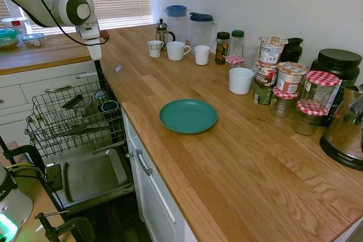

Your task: Put the fork in the dishwasher

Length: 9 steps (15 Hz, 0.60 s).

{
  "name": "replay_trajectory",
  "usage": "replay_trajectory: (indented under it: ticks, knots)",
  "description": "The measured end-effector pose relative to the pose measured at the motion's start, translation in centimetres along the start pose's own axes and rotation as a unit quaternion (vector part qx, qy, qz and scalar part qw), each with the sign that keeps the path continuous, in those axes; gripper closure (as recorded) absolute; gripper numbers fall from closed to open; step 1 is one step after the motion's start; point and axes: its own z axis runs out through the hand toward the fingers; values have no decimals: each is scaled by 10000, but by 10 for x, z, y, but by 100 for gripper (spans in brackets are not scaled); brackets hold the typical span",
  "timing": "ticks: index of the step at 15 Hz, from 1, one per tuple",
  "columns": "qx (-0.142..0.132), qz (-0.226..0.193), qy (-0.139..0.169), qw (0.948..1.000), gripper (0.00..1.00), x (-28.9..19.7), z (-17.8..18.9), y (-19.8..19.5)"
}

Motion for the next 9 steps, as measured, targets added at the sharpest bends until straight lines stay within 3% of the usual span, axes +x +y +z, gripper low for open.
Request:
replay_trajectory:
  ticks: [9]
  knots:
    - [93, 11, -15, 10000, 100, -111, 61, 64]
